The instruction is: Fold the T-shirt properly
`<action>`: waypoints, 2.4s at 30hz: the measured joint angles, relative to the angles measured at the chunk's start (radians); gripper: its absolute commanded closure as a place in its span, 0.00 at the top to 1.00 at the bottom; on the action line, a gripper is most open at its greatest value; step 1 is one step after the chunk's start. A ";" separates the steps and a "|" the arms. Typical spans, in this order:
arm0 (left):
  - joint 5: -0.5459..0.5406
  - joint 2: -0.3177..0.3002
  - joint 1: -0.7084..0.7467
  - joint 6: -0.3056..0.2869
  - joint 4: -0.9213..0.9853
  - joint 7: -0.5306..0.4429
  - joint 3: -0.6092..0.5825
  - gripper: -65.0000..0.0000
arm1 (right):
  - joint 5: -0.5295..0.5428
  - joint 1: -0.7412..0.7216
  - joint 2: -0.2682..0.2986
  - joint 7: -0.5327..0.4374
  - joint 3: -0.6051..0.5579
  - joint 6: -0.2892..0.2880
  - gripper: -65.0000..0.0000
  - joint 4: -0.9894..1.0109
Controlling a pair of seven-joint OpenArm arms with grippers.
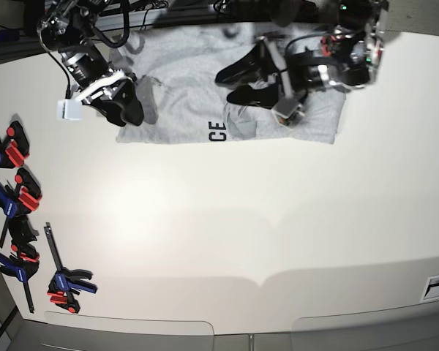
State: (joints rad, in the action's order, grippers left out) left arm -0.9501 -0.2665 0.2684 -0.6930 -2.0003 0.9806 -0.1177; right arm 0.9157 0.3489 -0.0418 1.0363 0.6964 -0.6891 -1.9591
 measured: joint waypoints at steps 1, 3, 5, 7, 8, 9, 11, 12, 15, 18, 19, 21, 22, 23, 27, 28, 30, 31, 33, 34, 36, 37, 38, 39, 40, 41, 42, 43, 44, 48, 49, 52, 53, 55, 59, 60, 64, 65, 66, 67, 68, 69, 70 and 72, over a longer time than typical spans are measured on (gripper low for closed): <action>0.059 -0.004 0.003 0.000 -0.038 0.005 0.029 0.41 | 0.000 0.000 0.000 0.000 0.000 0.000 0.40 0.000; 0.158 -0.019 0.015 0.001 -0.061 -0.008 0.082 0.41 | 0.000 0.000 0.000 0.000 -0.001 0.000 0.40 0.000; 0.244 -0.035 0.031 0.002 -0.055 -0.019 0.127 0.41 | 0.000 -0.002 0.000 -0.001 0.000 0.000 0.40 0.000; 0.327 -0.050 0.039 0.001 -0.042 -0.068 0.159 0.41 | 0.000 -0.002 0.000 0.000 0.000 0.000 0.40 0.000; 0.352 -0.057 0.039 0.000 -0.033 -0.089 0.167 0.41 | 0.000 -0.003 0.000 -0.001 0.000 0.000 0.40 0.000; 0.375 -0.067 0.039 0.000 -0.019 -0.108 0.171 0.41 | 0.001 -0.002 0.000 -0.001 0.000 0.000 0.40 0.000; 0.404 -0.086 0.036 0.001 0.029 -0.124 0.172 0.41 | 0.000 -0.002 0.000 0.000 0.000 0.000 0.40 0.000; 0.414 -0.091 0.037 0.001 0.061 -0.135 0.172 0.40 | 0.001 -0.002 0.000 -0.001 0.000 0.000 0.40 0.000; 0.416 -0.090 0.038 0.001 0.164 -0.186 0.171 0.38 | 0.001 -0.002 0.000 -0.001 0.000 0.000 0.40 0.000; 0.411 -0.091 0.035 0.001 0.250 -0.240 0.171 0.38 | 0.000 -0.002 0.000 -0.001 0.000 0.000 0.40 0.000; 0.413 -0.091 0.036 0.002 0.266 -0.252 0.171 0.38 | 0.000 -0.002 0.000 -0.001 0.000 0.000 0.40 0.000; 0.417 -0.091 0.036 0.002 0.277 -0.259 0.171 0.38 | 0.001 -0.003 0.000 0.000 0.000 0.000 0.40 0.000; 0.415 -0.091 0.036 0.002 0.277 -0.272 0.171 0.38 | 0.000 -0.003 0.000 0.000 0.000 0.000 0.40 0.000; 0.409 -0.091 0.033 0.002 0.277 -0.274 0.171 0.38 | 0.001 -0.002 0.000 -0.001 0.000 0.000 0.40 0.000; 0.409 -0.091 0.031 0.001 0.277 -0.274 0.171 0.21 | 0.000 -0.002 0.000 -0.001 0.000 0.000 0.40 0.000; 0.409 -0.091 0.031 0.001 0.277 -0.274 0.171 0.13 | 0.000 -0.002 0.000 0.000 0.000 0.000 0.40 0.000; 0.409 -0.091 0.031 0.001 0.277 -0.275 0.171 0.00 | 0.000 -0.003 0.000 0.000 0.000 0.000 0.40 0.000; 0.409 -0.091 0.031 0.001 0.277 -0.274 0.171 0.00 | 0.000 -0.003 0.000 -0.001 0.000 0.000 0.40 0.000; 0.409 -0.091 0.031 0.001 0.277 -0.274 0.171 0.00 | 0.000 -0.002 0.000 0.000 0.000 0.000 0.40 0.000; 0.407 -0.091 0.031 0.001 0.277 -0.270 0.171 0.00 | 0.000 -0.002 0.000 0.000 0.000 0.000 0.40 0.000; 0.341 -0.091 0.031 0.002 0.275 -0.216 0.171 0.00 | 0.000 -0.002 0.000 0.000 0.000 0.000 0.40 0.000; 0.295 -0.094 0.031 0.003 0.269 -0.175 0.171 0.00 | 0.000 -0.003 0.000 0.000 0.000 0.000 0.40 0.000; 0.243 -0.097 0.031 0.004 0.259 -0.132 0.171 0.00 | 0.000 -0.002 0.000 0.000 0.000 0.000 0.40 0.000; 0.183 -0.103 0.031 0.004 0.247 -0.086 0.171 0.00 | 0.000 -0.003 0.000 0.000 0.000 0.000 0.40 0.000; 0.118 -0.110 0.031 0.004 0.235 -0.043 0.171 0.00 | 0.000 -0.003 0.000 0.000 0.000 0.000 0.40 0.000; 0.053 -0.114 0.031 0.004 0.220 0.000 0.171 0.00 | 0.000 -0.002 0.000 0.000 0.000 0.000 0.40 0.000; -0.006 -0.117 0.031 0.004 0.206 0.040 0.171 0.00 | 0.000 -0.002 0.000 0.000 0.000 0.000 0.40 0.000; -0.061 -0.119 0.031 0.004 0.195 0.076 0.171 0.00 | 0.000 -0.002 0.000 0.000 0.000 0.000 0.40 0.000; -0.111 -0.119 0.031 0.004 0.184 0.106 0.171 0.00 | 0.000 -0.002 0.000 0.000 0.000 0.000 0.40 0.000; -0.210 -0.122 0.034 0.003 0.174 0.176 0.171 0.00 | 0.000 -0.002 0.000 0.000 0.000 0.000 0.40 0.000; -0.209 -0.122 0.037 0.003 0.174 0.176 0.171 0.00 | 0.000 -0.002 0.000 0.000 0.000 0.000 0.40 0.000; -0.209 -0.122 0.055 0.003 0.174 0.175 0.171 0.00 | 0.001 -0.002 0.000 0.000 0.000 0.000 0.40 0.000; -0.204 -0.121 0.060 0.003 0.174 0.176 0.171 0.00 | 0.001 -0.002 0.000 0.000 0.000 0.000 0.40 0.000; -0.179 -0.121 0.073 0.003 0.174 0.172 0.171 0.00 | 0.000 -0.002 0.000 0.000 0.000 0.000 0.40 0.000; -0.069 -0.121 0.077 0.003 0.174 0.106 0.171 0.00 | 0.000 -0.002 0.000 0.000 0.000 0.000 0.40 0.000; -0.053 -0.121 0.076 0.003 0.174 0.083 0.171 0.00 | 0.000 -0.002 0.000 0.000 0.000 0.000 0.40 0.000; 0.032 -0.112 0.076 0.004 0.124 0.065 0.171 0.00 | 0.000 -0.002 0.000 0.000 0.000 0.000 0.40 0.000; 0.037 -0.106 0.076 0.004 0.100 0.064 0.171 0.00 | 0.000 -0.002 0.000 0.000 0.000 0.000 0.40 0.000; 0.037 -0.099 0.075 0.004 0.074 0.063 0.171 0.00 | 0.000 -0.002 0.000 0.000 0.000 0.000 0.40 0.000; 0.040 -0.096 0.075 0.004 0.047 0.060 0.171 0.00 | 0.000 -0.003 0.000 0.000 0.000 0.000 0.40 0.000; 0.059 -0.093 0.075 0.003 0.017 0.053 0.171 0.00 | 0.000 -0.002 0.000 0.000 0.000 0.000 0.40 0.000; 0.084 -0.092 0.075 0.003 -0.011 0.050 0.171 0.00 | 0.000 -0.002 0.000 0.000 0.000 0.000 0.40 0.000; 0.106 -0.091 0.076 0.003 -0.038 0.045 0.171 0.00 | 0.000 -0.002 0.000 0.000 0.000 0.000 0.40 0.000; 0.165 -0.091 0.076 0.003 -0.090 0.021 0.171 0.00 | 0.000 -0.002 0.000 0.000 0.000 0.000 0.40 0.000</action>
State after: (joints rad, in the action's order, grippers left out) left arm -0.7853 -0.3576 0.3439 -0.6903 -2.0899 1.0016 0.0536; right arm 0.9161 0.3466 -0.0418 1.0359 0.6964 -0.6895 -1.9591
